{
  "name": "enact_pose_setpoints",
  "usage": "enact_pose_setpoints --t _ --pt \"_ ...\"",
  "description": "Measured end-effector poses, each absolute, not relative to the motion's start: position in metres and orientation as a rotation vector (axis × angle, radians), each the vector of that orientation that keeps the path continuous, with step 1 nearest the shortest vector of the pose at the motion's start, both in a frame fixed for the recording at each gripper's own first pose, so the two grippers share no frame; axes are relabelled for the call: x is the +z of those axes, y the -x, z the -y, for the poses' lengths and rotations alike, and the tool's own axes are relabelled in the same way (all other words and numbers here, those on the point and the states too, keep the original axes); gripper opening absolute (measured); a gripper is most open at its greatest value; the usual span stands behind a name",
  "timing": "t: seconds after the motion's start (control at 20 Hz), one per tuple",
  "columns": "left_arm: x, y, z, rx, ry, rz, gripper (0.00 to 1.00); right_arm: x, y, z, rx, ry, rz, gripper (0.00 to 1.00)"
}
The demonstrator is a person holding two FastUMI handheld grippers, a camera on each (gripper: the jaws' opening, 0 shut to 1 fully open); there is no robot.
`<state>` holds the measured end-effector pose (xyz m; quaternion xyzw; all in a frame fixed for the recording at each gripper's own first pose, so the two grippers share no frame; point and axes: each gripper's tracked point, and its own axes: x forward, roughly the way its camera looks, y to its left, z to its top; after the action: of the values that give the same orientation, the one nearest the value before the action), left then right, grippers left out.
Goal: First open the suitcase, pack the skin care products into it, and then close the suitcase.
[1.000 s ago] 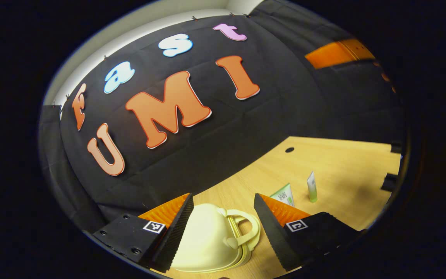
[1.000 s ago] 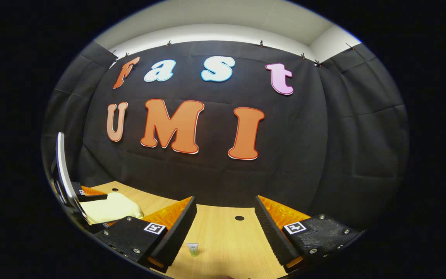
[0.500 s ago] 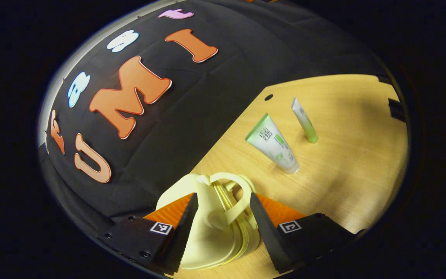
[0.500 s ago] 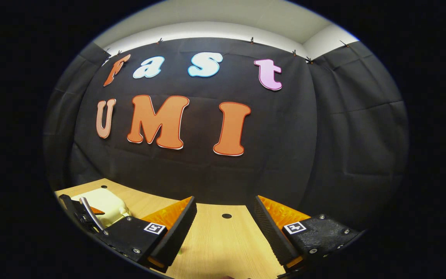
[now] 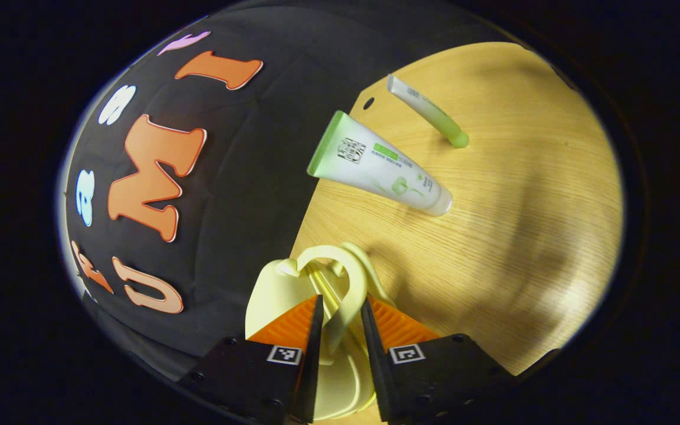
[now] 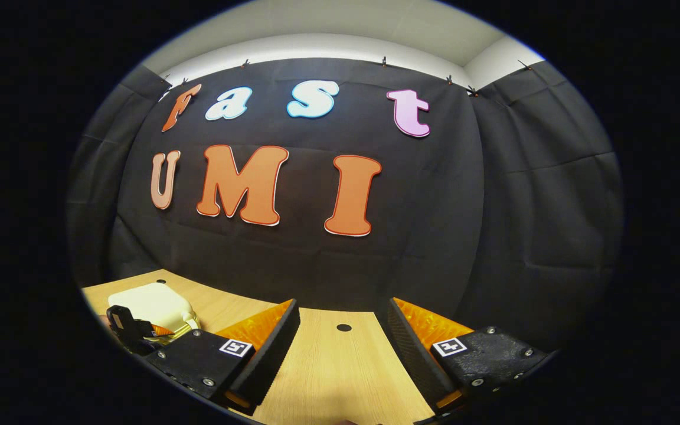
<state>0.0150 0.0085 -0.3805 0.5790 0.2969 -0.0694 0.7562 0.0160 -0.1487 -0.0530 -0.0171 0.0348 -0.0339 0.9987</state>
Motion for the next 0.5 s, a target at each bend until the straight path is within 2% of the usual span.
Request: enact_pose_setpoints --t 0.05,0.1,0.15,0.25,0.5 --pt "-0.379 -0.014 -0.005 -0.146 -1.275 -0.65 0.25 -0.054 -0.015 0.151 -0.064 0.038 -0.07 0.96" --pt "-0.375 -0.015 -0.007 -0.125 -1.289 -0.636 0.22 -0.054 -0.014 0.152 -0.056 0.04 -0.071 0.95" --pt "-0.368 -0.016 -0.004 -0.125 -1.283 -0.613 0.1 -0.056 -0.014 0.153 -0.048 0.04 -0.074 0.95" --pt "-0.359 -0.014 -0.01 -0.103 -1.223 -0.617 0.09 -0.061 -0.013 0.155 -0.024 0.037 -0.081 0.95" --pt "-0.273 -0.017 -0.028 0.029 -1.025 -0.515 0.06 -0.068 -0.017 0.145 0.002 0.026 -0.104 0.96"
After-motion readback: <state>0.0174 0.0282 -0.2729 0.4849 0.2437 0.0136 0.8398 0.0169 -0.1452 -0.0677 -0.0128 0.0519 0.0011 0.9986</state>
